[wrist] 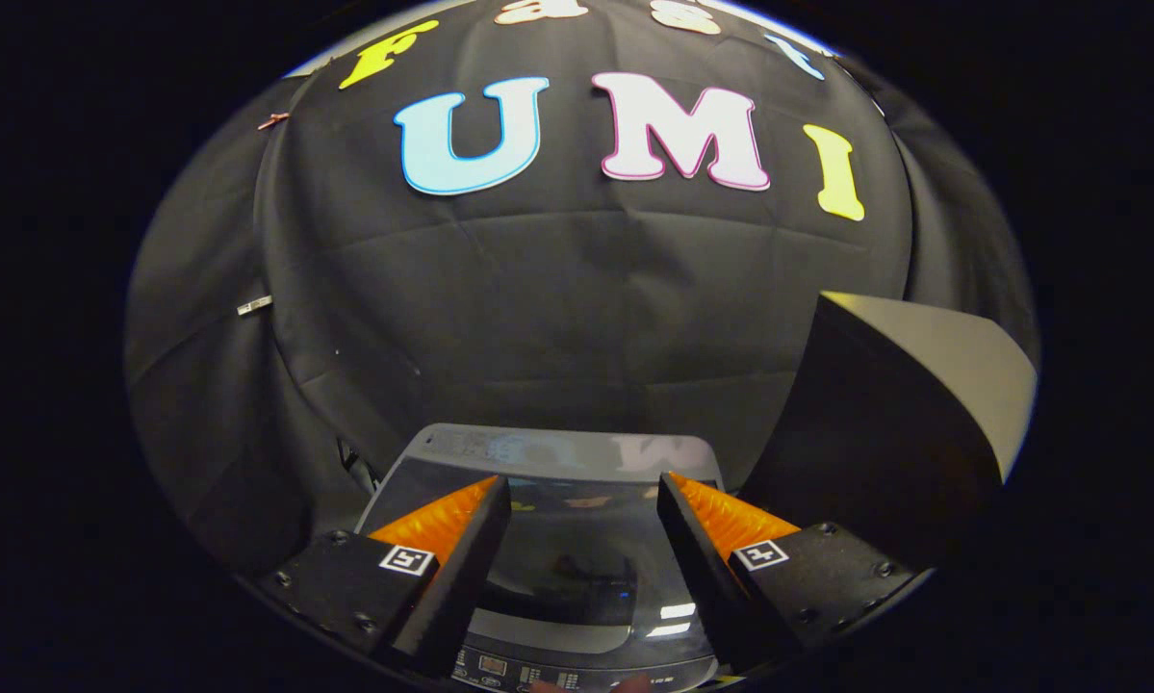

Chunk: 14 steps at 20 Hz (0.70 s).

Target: Put the clothes into the washing machine and then close the washing machine lid.

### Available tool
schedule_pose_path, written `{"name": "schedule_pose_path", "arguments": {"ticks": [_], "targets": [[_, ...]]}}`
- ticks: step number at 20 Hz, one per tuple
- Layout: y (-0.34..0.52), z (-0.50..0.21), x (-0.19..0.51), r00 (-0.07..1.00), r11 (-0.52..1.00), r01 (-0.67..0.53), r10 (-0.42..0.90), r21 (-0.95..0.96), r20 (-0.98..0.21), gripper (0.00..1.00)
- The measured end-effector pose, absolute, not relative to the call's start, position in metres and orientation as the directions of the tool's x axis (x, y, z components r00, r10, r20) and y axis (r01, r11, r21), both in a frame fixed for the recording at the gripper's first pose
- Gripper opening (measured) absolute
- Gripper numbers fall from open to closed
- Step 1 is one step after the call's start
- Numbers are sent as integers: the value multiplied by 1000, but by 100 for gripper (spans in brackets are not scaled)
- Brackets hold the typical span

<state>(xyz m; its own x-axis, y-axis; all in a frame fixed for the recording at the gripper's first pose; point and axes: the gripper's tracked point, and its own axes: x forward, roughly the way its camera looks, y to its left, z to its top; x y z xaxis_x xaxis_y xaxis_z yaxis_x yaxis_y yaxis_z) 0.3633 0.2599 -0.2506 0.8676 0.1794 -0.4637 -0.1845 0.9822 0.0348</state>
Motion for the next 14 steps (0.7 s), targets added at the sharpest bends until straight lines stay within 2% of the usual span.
{"name": "schedule_pose_path", "arguments": {"ticks": [3,9,14], "targets": [[261,-232,350,897,980,-196,191,27,-399,100],[284,-173,302,935,967,-252,254,42,-249,99],[289,-140,272,942,960,-270,279,72,-185,99]]}}
